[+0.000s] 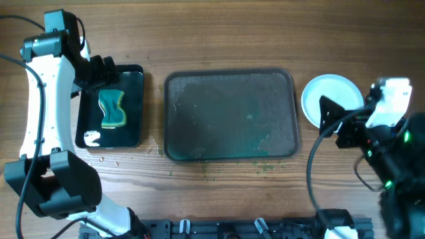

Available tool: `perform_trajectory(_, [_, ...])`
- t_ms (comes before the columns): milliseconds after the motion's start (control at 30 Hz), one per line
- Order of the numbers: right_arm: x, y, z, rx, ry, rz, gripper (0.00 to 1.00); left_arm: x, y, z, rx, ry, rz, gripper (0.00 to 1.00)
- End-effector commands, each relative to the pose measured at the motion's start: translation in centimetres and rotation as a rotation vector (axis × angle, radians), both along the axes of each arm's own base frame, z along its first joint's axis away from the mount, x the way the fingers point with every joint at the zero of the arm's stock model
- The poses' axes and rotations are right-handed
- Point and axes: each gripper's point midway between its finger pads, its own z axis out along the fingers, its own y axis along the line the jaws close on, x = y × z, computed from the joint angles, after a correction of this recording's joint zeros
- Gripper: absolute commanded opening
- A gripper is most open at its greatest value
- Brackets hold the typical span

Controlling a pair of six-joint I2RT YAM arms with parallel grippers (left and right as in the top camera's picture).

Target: Clean dirty plates on tray and stack at the side

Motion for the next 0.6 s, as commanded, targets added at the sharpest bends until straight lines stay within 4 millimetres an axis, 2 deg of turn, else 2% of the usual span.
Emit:
perform_trajectory(0, [-0.8, 0.1, -3.0, -0.048, -0.158, 0.020, 1.00, 0.2, -0.1, 0.2, -0.011, -0.010, 0.008, 1.00])
perform_trajectory(100, [-0.6, 1.1, -7.9, -0.024, -0.341, 0.068, 1.00, 0.2, -0.1, 0.2, -0.011, -0.010, 0.009, 1.00])
perform_trajectory(200, [-0.5, 1.7, -12.9, 0.017, -0.426, 0.086, 1.00, 0.2, -0.1, 0.2, -0.011, -0.010, 0.008, 1.00])
perform_trajectory(333, [-0.2, 1.8, -17.3, 0.084, -0.363, 0.077, 1.00, 0.2, -0.1, 0.2, -0.011, -0.010, 0.008, 1.00])
perform_trajectory(567, [-0.2, 1.8, -17.5, 0.104, -0.351, 0.072, 1.00, 0.2, -0.1, 0.2, -0.011, -0.010, 0.008, 1.00])
